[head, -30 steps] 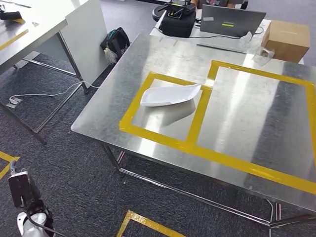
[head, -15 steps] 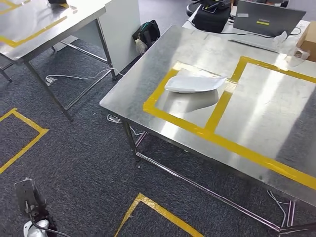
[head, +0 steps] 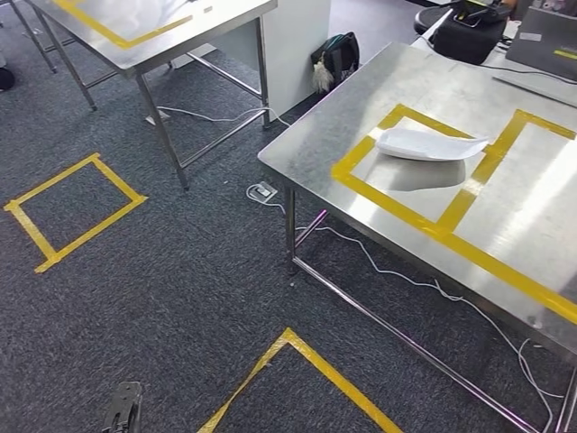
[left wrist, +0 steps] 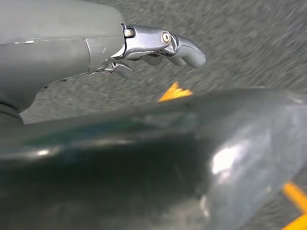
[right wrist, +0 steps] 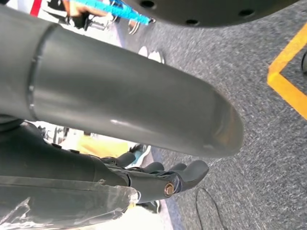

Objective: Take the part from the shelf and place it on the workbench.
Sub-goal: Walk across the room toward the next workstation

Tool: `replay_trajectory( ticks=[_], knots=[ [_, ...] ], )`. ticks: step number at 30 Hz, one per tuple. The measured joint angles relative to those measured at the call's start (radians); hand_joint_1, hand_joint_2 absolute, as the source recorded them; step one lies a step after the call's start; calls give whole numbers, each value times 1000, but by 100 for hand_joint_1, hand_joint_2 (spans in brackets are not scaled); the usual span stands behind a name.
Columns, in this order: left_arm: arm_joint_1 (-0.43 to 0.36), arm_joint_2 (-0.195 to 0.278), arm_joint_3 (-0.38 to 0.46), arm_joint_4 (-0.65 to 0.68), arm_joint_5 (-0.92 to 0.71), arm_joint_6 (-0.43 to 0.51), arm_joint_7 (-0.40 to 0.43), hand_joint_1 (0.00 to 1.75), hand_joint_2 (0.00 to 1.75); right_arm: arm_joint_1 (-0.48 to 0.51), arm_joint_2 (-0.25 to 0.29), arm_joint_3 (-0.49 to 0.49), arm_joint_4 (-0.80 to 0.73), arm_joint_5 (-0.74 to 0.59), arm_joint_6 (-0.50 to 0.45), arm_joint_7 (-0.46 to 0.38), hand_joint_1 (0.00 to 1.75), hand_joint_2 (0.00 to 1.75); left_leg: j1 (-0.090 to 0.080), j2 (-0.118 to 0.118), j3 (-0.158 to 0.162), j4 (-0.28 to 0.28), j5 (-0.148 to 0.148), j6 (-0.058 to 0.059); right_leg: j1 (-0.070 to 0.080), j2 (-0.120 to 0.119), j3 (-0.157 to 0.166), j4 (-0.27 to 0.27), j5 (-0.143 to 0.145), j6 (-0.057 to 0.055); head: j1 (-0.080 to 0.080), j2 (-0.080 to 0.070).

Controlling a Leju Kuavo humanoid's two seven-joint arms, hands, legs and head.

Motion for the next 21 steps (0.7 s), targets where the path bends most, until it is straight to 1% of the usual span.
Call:
replay_trajectory(
  ticks=[1,2,3,4,5,6,7,8,9,10,11,12,13,14,15,16,17,18,19,20,21],
  knots=[
    [-3,-3,-13,5,-12,0,-1,0,0,-1,0,0,0,0,0,0,0,0,-1,-11,-7,0,13,-3,0,16,40,-63,-13,-2,0,0],
    [-6,-5,-25,11,-28,1,-1,0,0,-2,-1,-1,1,1,0,-2,0,0,-1,-22,-14,0,25,-6,0,19,60,-99,-25,-2,0,0],
    [-8,-6,-38,17,-46,1,-1,0,0,-2,0,-2,2,2,0,-3,0,0,-1,-35,-18,-1,37,-10,-1,9,57,-110,-24,0,-1,0],
    [-9,-5,-51,24,-62,2,1,0,0,-3,0,-4,2,3,0,-5,0,0,-1,-39,-24,1,39,-14,-2,-4,47,-107,-16,-2,0,0],
    [-9,-5,-64,29,-74,1,2,0,0,-5,0,-5,3,3,0,-6,0,0,-1,-28,-33,13,21,-19,-3,-18,40,-107,-8,-6,-2,0],
    [-8,-5,-75,33,-81,0,4,0,0,-5,0,-6,3,4,0,-6,0,0,-1,-6,-45,44,-18,-25,-5,-33,29,-109,3,-11,-6,0],
    [-9,-5,-84,36,-84,0,5,0,0,-4,-1,-7,4,4,0,-6,0,0,1,24,-60,93,-75,-31,-5,-49,18,-109,13,-15,-9,0],
    [-12,-7,-90,37,-86,-1,5,0,0,-2,-1,-7,4,4,0,-6,0,0,5,49,-75,159,-136,-39,-4,-64,7,-108,24,-17,-12,0],
    [-15,-9,-96,39,-87,-1,5,0,0,0,-1,-8,4,5,0,-6,0,0,11,64,-87,227,-179,-46,-4,-82,-5,-107,34,-18,-14,0],
    [-18,-10,-101,40,-88,-1,5,0,0,2,-1,-9,5,5,0,-6,0,0,18,72,-91,282,-192,-53,-4,-99,-19,-104,45,-15,-13,0],
    [-20,-11,-106,42,-88,-1,5,0,0,3,-2,-10,5,5,0,-6,0,0,26,77,-86,314,-177,-60,-5,-116,-35,-100,56,-12,-14,0],
    [-21,-11,-110,43,-88,-1,5,0,0,2,-2,-12,6,5,0,-6,0,0,34,81,-67,315,-144,-67,-6,-131,-55,-94,66,-7,-14,0],
    [-20,-11,-114,44,-89,-2,5,0,0,2,-2,-13,6,5,0,-6,0,0,42,90,-33,285,-111,-75,-9,-144,-75,-86,74,-1,-14,0],
    [-20,-13,-117,45,-90,-7,5,0,0,2,-3,-15,6,5,0,-6,0,0,48,111,19,227,-96,-84,-9,-155,-93,-76,80,6,-14,0],
    [-21,-15,-121,46,-93,-16,5,0,0,2,-4,-15,6,4,-1,-6,0,0,50,132,73,156,-102,-89,-10,-167,-108,-63,83,14,-14,0],
    [-24,-17,-123,46,-96,-26,4,0,0,2,-6,-16,6,4,-1,-6,0,0,50,149,114,92,-122,-86,-12,-178,-120,-51,87,22,-13,0],
    [-26,-19,-126,47,-99,-38,3,0,0,2,-7,-17,6,4,-1,-6,0,0,45,158,137,51,-141,-77,-14,-190,-129,-42,91,30,-13,0],
    [-26,-18,-129,48,-102,-46,2,0,0,1,-8,-18,6,4,-2,-6,0,0,39,151,138,32,-152,-64,-19,-202,-133,-36,97,37,-12,0],
    [-21,-18,-131,50,-103,-53,0,0,0,-1,-8,-19,6,4,-2,-6,0,0,36,141,131,31,-153,-49,-25,-205,-138,-32,99,44,-12,0],
    [-15,-16,-134,52,-104,-57,-2,0,0,-2,-7,-21,6,3,-2,-7,0,0,33,132,126,35,-147,-38,-30,-191,-143,-23,91,51,-12,0],
    [-10,-15,-135,54,-104,-59,-5,0,0,-2,-7,-22,6,3,-2,-7,0,0,32,123,120,36,-139,-28,-34,-164,-153,4,68,56,-11,0]
  ],
)
